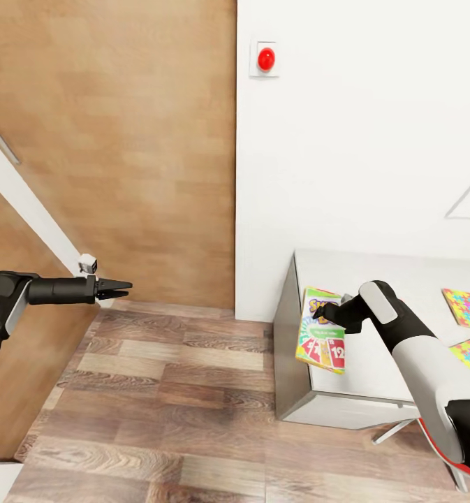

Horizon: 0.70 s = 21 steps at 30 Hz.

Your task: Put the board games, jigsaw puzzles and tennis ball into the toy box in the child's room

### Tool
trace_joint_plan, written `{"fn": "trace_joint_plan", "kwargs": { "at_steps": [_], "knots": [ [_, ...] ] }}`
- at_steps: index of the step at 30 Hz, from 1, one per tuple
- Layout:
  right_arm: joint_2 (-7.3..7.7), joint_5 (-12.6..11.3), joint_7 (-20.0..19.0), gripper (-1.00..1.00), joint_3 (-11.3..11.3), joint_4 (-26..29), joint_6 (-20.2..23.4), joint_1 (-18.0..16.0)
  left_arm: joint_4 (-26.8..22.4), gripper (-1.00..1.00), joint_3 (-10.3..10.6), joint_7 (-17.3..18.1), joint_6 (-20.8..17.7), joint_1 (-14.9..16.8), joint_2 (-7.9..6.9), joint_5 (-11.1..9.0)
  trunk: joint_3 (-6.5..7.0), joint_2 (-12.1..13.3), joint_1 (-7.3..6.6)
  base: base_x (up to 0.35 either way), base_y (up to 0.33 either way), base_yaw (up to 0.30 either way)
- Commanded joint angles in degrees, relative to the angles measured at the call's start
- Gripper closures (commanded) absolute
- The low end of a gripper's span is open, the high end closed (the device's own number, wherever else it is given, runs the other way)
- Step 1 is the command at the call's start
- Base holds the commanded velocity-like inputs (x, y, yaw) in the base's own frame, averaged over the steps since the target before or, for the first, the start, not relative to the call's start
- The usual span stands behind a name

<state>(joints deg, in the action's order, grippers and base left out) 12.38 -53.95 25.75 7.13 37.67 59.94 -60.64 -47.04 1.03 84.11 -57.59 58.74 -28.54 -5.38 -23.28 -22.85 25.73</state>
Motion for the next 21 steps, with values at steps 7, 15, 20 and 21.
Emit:
{"fn": "trace_joint_plan", "kwargs": {
  "at_steps": [7,15,20,21],
  "knots": [
    [0.09,-1.51,0.45,-1.00,0.34,-0.32,0.06,0.01,0.02,-1.00,0.11,0.07,-0.62,0.06,-0.03,-0.20,-0.11,-0.07,0.05,0.000,0.058,0.000],
    [0.10,-1.51,0.45,-1.00,0.34,-0.32,0.06,0.00,0.02,-1.00,0.11,0.05,-0.60,0.06,-0.03,-0.24,-0.11,-0.07,0.05,0.000,0.013,0.000],
    [0.18,-1.51,0.43,-1.00,0.34,-0.23,0.06,0.10,0.02,-1.00,0.11,0.01,-0.60,0.06,-0.01,-0.25,-0.02,-0.07,0.05,0.000,0.000,-0.040],
    [0.53,-1.53,0.39,-1.00,0.34,-0.04,0.06,0.21,0.02,-1.00,0.11,0.00,-0.60,0.06,-0.02,-0.25,0.04,-0.07,0.05,0.000,0.000,-0.138]
  ]
}}
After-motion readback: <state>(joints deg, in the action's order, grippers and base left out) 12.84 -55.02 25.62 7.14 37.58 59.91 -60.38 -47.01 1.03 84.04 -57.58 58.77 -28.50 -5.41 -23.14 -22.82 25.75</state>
